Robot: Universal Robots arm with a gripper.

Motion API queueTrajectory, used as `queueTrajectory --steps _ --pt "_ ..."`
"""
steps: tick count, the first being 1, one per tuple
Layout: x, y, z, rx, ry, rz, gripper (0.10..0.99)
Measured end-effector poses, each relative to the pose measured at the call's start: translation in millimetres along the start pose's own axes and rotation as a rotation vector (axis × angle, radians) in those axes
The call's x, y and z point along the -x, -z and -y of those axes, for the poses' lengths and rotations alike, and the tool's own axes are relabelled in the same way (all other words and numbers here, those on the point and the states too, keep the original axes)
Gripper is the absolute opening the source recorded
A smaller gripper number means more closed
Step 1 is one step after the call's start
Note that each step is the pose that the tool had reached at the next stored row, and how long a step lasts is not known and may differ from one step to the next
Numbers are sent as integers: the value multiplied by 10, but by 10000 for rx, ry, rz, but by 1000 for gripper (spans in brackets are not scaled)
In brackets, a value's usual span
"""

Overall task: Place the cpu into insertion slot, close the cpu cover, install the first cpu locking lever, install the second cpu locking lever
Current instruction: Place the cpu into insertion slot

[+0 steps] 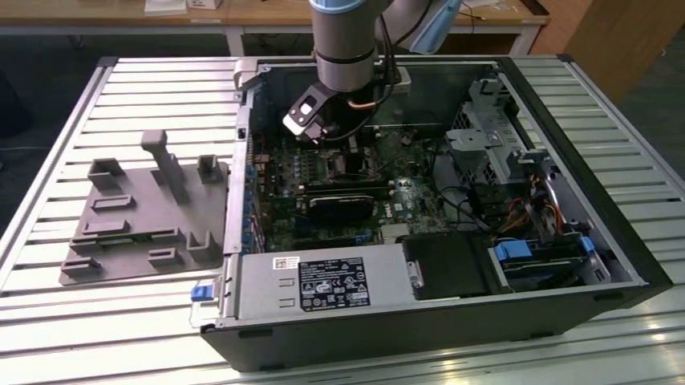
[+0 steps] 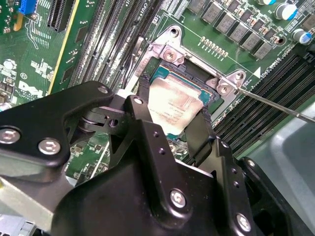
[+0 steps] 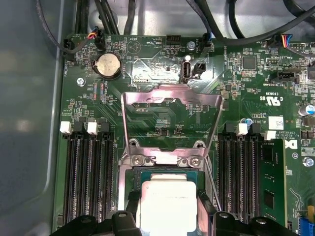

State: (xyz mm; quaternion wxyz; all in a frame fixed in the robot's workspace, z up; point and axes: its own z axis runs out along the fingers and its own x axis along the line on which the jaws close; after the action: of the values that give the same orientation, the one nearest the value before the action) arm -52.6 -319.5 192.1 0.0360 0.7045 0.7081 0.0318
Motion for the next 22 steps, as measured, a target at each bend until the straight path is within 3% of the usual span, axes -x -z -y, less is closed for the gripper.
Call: queueTrajectory --steps 7,9,10,14,22 --pt "-2 -4 -1 9 1 -13 537" --pt "-1 -2 -1 4 3 -6 549" --pt "0 -1 0 2 3 -3 612" --pt "0 0 0 1 4 -2 612" --pt "0 3 0 0 -5 -94 612"
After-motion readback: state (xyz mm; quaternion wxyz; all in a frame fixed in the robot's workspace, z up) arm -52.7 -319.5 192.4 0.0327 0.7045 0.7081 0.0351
